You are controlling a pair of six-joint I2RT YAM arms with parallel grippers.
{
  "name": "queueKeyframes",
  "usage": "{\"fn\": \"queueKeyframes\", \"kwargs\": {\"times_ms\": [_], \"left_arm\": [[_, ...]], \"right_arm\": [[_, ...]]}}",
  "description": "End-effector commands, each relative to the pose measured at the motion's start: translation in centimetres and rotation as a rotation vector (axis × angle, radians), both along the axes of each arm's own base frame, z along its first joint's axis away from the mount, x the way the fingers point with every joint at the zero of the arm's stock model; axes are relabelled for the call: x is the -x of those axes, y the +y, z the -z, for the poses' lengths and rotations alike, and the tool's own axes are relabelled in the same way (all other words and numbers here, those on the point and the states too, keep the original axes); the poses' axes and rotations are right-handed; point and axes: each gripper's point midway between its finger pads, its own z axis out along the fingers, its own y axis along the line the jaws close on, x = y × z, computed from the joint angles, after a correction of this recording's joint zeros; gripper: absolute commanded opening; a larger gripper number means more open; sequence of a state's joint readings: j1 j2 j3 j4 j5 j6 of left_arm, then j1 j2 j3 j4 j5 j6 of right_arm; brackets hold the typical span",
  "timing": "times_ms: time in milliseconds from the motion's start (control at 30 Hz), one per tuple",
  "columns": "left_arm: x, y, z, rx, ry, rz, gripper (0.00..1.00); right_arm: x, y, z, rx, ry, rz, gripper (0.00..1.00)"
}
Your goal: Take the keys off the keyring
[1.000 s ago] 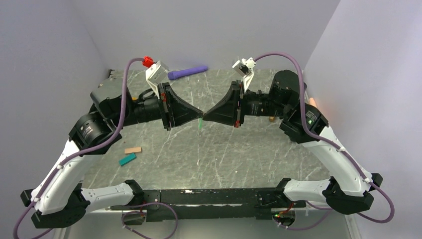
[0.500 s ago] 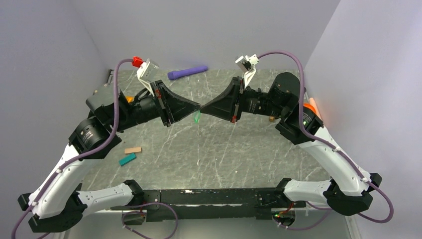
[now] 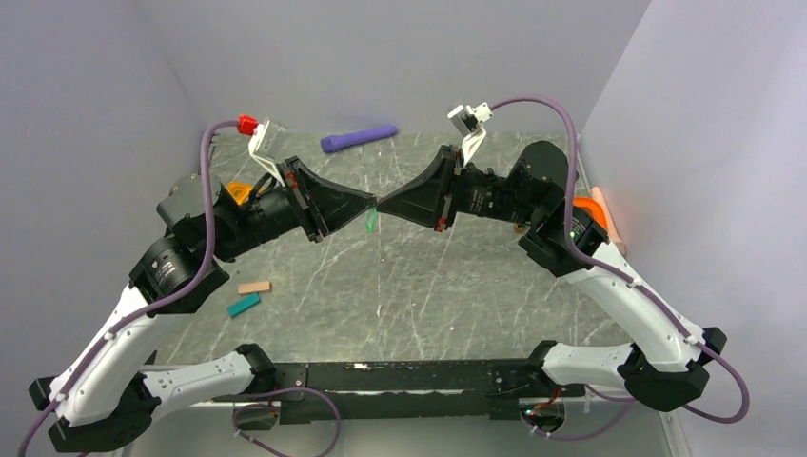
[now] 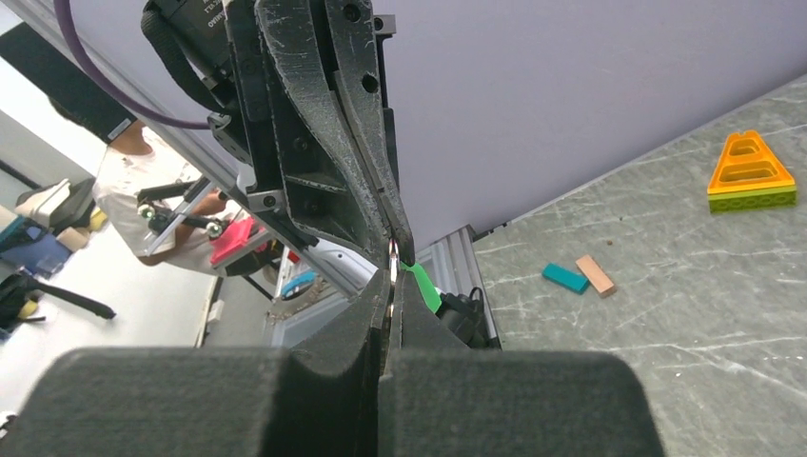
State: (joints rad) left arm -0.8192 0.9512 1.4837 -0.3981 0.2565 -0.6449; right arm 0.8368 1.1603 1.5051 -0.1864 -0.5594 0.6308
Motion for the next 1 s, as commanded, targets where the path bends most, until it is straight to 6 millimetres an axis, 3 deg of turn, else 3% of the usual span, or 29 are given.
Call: {"fn": "queueKeyframes", "kwargs": {"times_ms": [0,300,800,967], "left_arm": [[-0.3,1.3,-0.1,0.022,0.008,-0.066,0.0],[-0.1,3.3,-1.1,0.057,-0.016,-0.137,0.0],[-0.6,2.3,-2.1,0.083,-0.025,-0.121,0.0],[0.1,2.6,-3.2,-0.019,-0.102,-0.092,0.03]], "right_arm": [[0.6,-0.6,-3.1,-0.111,-0.056,0.0,0.0],[0.6,-1.8,-3.3,-0.162,-0.014,0.052,0.0],[0.3,-1.8,-4.2,-0.191,-0.021,0.066,0.0],[0.1,-1.9,-2.9,-0.122,-0.017,0.083,0.0]]}}
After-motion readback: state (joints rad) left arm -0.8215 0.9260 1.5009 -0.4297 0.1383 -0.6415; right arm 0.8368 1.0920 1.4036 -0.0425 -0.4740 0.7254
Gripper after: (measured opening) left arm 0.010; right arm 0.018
